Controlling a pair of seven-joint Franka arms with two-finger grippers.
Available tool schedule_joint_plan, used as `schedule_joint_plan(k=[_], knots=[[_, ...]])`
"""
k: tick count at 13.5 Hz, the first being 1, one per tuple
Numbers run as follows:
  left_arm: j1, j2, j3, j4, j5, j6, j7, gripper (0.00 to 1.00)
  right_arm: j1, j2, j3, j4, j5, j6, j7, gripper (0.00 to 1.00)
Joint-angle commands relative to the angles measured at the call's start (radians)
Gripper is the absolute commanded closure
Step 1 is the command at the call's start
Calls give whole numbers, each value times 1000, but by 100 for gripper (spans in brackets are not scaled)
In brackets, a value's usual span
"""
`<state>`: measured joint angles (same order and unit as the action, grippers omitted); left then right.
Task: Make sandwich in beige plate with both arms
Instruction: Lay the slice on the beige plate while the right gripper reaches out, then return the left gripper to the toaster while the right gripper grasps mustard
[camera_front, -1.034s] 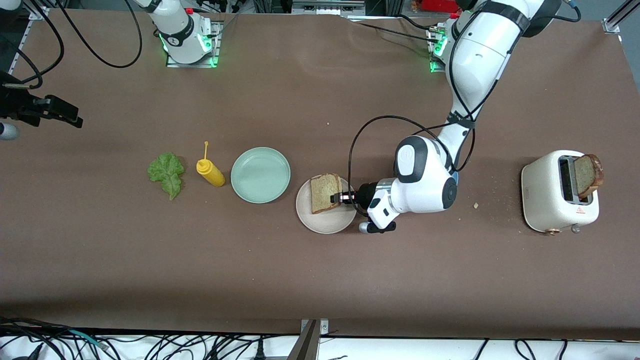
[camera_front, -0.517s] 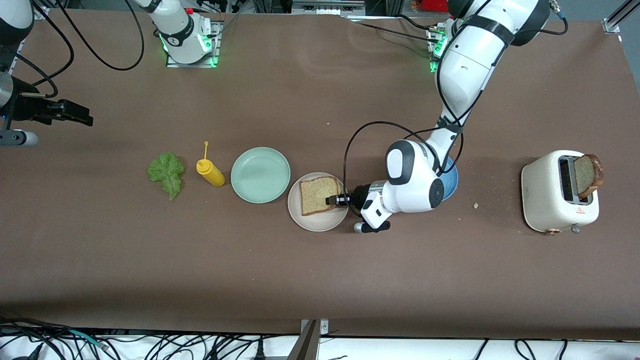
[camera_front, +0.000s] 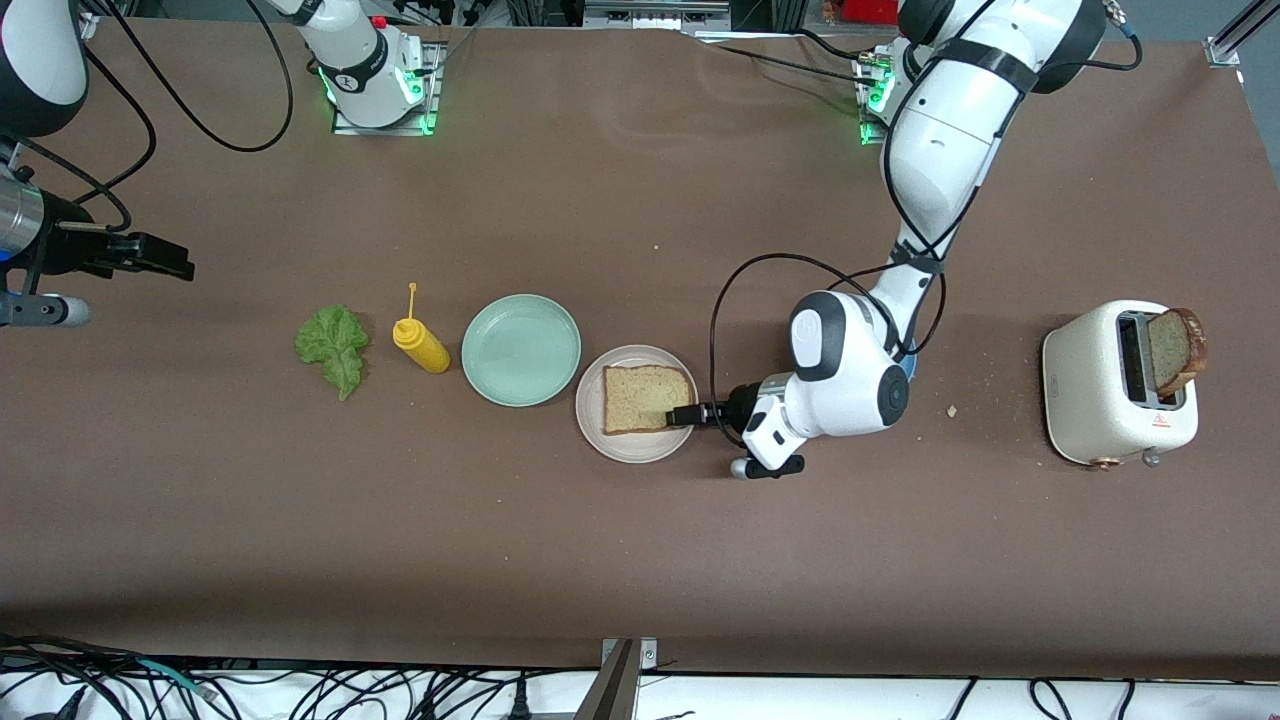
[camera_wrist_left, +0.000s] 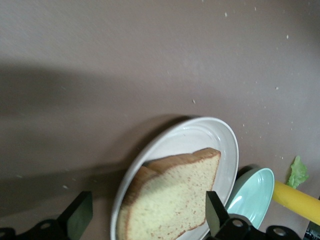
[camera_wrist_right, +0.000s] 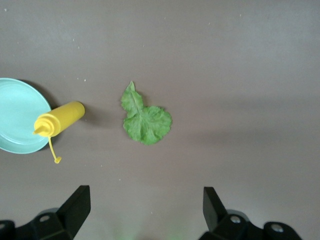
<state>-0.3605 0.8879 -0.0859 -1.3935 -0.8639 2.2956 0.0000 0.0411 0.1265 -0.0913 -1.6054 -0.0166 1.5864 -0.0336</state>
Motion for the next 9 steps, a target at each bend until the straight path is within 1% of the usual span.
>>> schedule_joint_plan(k=[1, 7, 9], knots=[[28, -20, 8, 5, 32, -28, 6, 1, -1, 1, 1, -36, -20, 76, 4, 0], [67, -118, 126, 7, 247, -212, -61, 1, -1, -1, 2, -200, -22, 320, -3, 0], [98, -161, 143, 7, 333, -290, -63, 1, -1, -1, 2, -287, -20, 426, -3, 0]])
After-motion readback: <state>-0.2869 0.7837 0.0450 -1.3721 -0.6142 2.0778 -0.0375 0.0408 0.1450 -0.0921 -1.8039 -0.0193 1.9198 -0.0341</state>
